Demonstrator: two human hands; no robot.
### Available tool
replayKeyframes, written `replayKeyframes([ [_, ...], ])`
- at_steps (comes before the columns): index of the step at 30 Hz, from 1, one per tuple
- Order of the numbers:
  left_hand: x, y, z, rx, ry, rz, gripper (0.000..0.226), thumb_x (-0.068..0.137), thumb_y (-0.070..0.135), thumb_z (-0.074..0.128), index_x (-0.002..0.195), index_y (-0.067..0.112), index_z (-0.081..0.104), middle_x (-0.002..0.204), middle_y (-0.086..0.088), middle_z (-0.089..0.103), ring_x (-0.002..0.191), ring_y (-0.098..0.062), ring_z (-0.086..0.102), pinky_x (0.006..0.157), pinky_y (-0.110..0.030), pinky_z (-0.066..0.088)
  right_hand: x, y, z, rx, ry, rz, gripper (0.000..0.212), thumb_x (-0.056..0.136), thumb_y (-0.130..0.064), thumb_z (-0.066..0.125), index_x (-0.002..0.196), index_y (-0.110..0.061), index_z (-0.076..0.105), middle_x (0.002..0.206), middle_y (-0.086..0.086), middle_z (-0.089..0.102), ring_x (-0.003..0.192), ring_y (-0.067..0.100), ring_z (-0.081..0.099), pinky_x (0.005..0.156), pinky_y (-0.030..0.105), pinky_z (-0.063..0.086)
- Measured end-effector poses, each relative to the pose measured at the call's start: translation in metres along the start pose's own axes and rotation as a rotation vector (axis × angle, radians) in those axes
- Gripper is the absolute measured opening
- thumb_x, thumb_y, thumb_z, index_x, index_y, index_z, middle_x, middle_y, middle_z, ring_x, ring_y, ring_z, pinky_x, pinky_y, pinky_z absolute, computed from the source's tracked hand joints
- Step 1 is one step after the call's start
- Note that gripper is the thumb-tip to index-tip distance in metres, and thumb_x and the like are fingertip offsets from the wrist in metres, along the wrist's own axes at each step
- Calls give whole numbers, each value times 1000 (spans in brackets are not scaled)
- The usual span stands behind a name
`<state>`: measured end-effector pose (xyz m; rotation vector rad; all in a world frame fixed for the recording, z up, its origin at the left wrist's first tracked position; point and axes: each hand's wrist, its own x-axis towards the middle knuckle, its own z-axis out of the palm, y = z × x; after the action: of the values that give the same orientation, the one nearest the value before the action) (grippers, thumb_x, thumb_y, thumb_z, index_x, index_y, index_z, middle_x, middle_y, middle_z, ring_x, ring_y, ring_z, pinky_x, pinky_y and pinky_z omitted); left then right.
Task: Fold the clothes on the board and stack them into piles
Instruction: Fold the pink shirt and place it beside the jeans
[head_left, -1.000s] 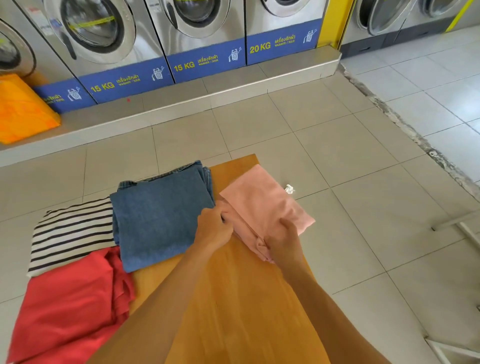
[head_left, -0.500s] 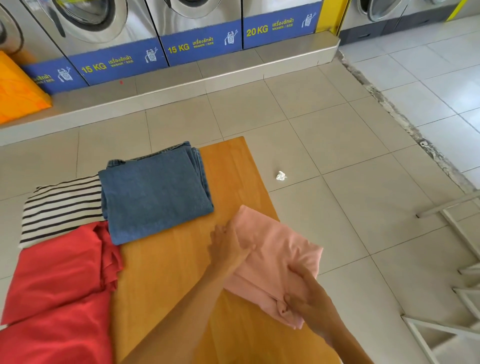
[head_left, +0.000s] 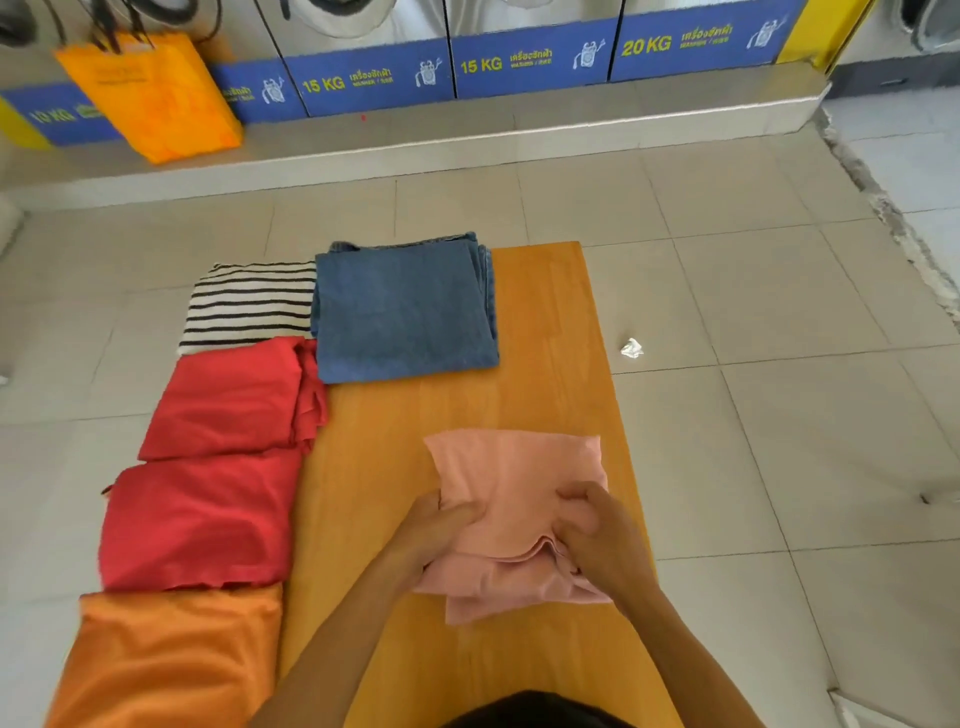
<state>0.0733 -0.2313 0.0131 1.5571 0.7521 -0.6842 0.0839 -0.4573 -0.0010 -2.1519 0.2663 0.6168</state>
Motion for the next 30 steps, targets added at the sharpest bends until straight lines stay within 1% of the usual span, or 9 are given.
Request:
replayKeyframes([
  [3, -24, -23, -29, -116, 75, 26, 34, 84, 31, 77, 113, 16, 69, 101, 2, 78, 92, -16, 74, 75, -31, 60, -3, -13, 23, 7, -99, -84, 32, 83, -25, 63, 109, -44, 60, 78, -7, 72, 68, 8, 68, 61, 28, 54],
  [6, -48, -42, -57, -177, 188, 48, 28, 84, 28, 77, 108, 15, 71, 99, 0, 78, 88, -16, 75, 69, -27, 58, -10, -28, 51, 26, -158, -176, 33, 84, -29, 65, 111, -48, 59, 100, -10, 69, 84, 6, 67, 66, 23, 50],
  [10, -58, -64, -94, -206, 269, 65, 29, 82, 25, 79, 108, 14, 71, 99, -2, 78, 93, -21, 74, 76, -32, 59, -16, -47, 88, 34, -178, -279, 35, 85, -25, 67, 112, -46, 61, 112, -12, 63, 98, 5, 62, 73, 22, 47],
  [15, -29, -50, -137, -126, 318, 140, 54, 70, 33, 82, 117, 13, 68, 104, -2, 77, 98, -21, 73, 92, -44, 57, 7, -81, 113, 27, -92, -351, 34, 86, -23, 68, 114, -42, 63, 116, -7, 60, 105, 12, 58, 83, 25, 42],
  [19, 0, -24, -159, 6, 364, 165, 47, 69, 38, 83, 109, 15, 71, 102, 0, 75, 94, -18, 70, 83, -35, 57, 31, -101, 123, -10, -16, -355, 33, 88, -21, 67, 118, -35, 64, 120, -2, 62, 107, 18, 61, 83, 22, 40],
  [21, 14, -14, -166, 51, 392, 171, 50, 69, 36, 82, 112, 12, 69, 106, -1, 73, 98, -20, 68, 86, -38, 56, 44, -105, 129, -44, 1, -341, 37, 89, -20, 64, 124, -32, 63, 123, 0, 62, 108, 19, 61, 83, 22, 38],
  [26, 38, 2, -174, 244, 574, 84, 57, 82, 15, 66, 134, 5, 47, 129, -18, 58, 119, -35, 56, 96, -39, 47, 66, -102, 144, -159, -54, -229, 56, 92, -19, 53, 147, -26, 46, 131, 13, 56, 113, 31, 58, 90, 33, 45],
  [28, 41, 2, -168, 293, 587, 82, 70, 82, 14, 63, 146, 12, 34, 132, -21, 52, 121, -39, 53, 97, -41, 45, 70, -97, 147, -171, -67, -196, 58, 92, -20, 52, 149, -27, 43, 132, 13, 55, 114, 32, 57, 93, 36, 46],
  [30, 41, -7, -158, 324, 567, 134, 88, 80, 14, 63, 154, 27, 18, 125, -18, 49, 116, -38, 51, 96, -43, 45, 73, -94, 148, -179, -57, -195, 58, 92, -22, 53, 149, -29, 43, 130, 12, 57, 113, 32, 58, 92, 37, 47],
])
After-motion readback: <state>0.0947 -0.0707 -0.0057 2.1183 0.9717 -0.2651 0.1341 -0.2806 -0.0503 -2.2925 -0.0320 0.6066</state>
